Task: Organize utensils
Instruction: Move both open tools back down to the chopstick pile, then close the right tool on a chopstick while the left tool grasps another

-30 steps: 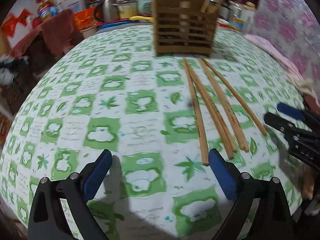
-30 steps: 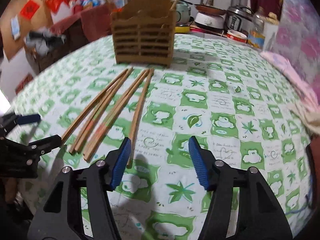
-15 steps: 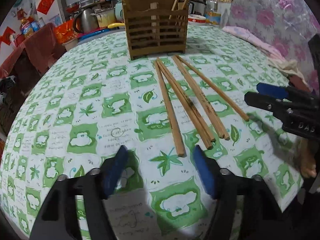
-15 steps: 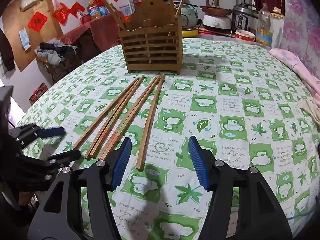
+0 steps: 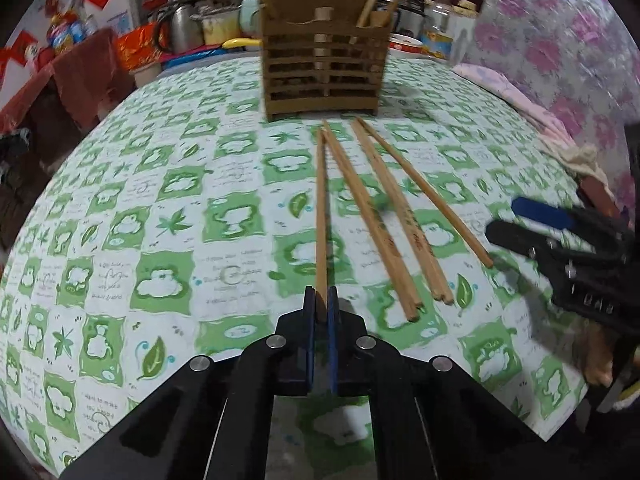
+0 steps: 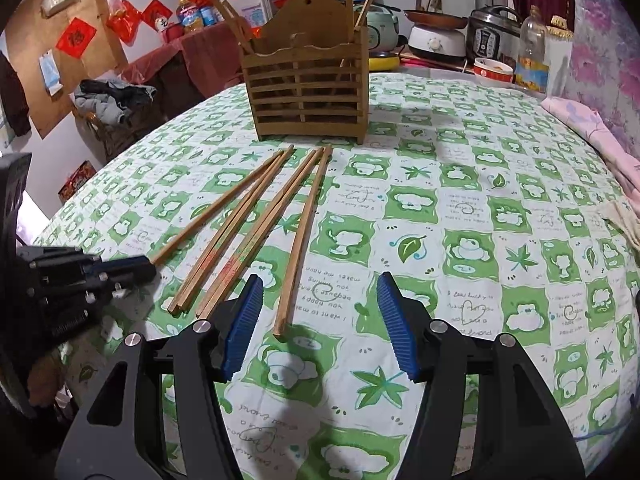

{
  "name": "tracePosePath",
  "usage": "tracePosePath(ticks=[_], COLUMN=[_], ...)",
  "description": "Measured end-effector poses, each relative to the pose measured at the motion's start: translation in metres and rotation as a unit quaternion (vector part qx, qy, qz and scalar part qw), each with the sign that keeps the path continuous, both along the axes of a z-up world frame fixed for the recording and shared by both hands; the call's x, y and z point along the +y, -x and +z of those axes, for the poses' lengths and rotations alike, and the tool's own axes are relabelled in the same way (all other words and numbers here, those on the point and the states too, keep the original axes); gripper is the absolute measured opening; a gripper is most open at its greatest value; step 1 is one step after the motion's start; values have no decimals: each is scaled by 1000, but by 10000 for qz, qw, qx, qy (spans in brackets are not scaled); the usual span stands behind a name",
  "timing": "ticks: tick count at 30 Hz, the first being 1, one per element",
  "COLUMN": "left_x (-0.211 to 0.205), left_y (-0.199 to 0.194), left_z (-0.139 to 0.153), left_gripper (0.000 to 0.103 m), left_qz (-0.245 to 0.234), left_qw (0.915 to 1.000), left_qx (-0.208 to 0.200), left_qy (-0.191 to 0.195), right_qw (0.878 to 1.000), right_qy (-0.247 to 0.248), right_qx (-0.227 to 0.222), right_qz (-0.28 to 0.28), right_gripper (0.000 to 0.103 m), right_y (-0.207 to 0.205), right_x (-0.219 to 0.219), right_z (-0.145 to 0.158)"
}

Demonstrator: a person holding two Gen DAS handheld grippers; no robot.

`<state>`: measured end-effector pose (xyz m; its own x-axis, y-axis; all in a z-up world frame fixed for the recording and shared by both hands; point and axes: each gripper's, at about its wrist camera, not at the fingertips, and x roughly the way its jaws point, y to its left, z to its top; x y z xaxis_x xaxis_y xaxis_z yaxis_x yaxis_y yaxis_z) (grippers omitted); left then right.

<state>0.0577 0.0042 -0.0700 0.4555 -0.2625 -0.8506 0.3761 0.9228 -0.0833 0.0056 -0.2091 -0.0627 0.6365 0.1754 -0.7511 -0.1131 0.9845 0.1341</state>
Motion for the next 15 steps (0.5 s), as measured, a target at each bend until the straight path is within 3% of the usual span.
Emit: tracePosePath(ticks=[6, 8, 10, 15], left_x=[2, 0, 0, -3], left_y=[-15, -19, -22, -19], left_z=[3, 0, -2, -3], left_gripper=[6, 6, 6, 6], left_qz=[195, 192, 195, 193], left_qw=[9997, 9996, 9994, 9994], left_qx=[116, 193, 267, 210], left_qy=[0, -46, -75, -181], right_qw=[9990, 9984, 9979, 9976], right_qy=[320, 390, 374, 402], right_qx=[167, 252, 404, 383], right_qz=[274, 326, 341, 422], right_gripper=[55, 47, 27, 22], right_y=[-2, -2, -6, -4], right_x=[15, 19, 19, 23], right_z=[-6, -9, -14, -14])
